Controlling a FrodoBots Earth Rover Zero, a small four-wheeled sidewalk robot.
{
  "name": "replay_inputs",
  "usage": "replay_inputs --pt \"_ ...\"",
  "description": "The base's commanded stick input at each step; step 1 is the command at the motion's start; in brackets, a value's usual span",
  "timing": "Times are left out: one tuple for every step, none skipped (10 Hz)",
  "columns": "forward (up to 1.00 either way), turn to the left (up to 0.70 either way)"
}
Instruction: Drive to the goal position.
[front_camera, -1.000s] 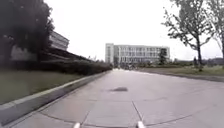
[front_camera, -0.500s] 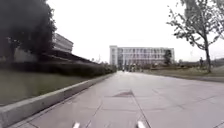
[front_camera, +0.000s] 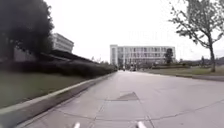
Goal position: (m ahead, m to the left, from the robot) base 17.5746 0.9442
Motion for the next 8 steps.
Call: replay_inputs --pt "0.60 0.00" --pt "0.60 0.00" --pt "0.60 0.00" --pt "0.60 0.00" --pt "0.60 0.00" --pt "0.60 0.00" --pt "0.60 0.00" --pt "0.60 0.00"
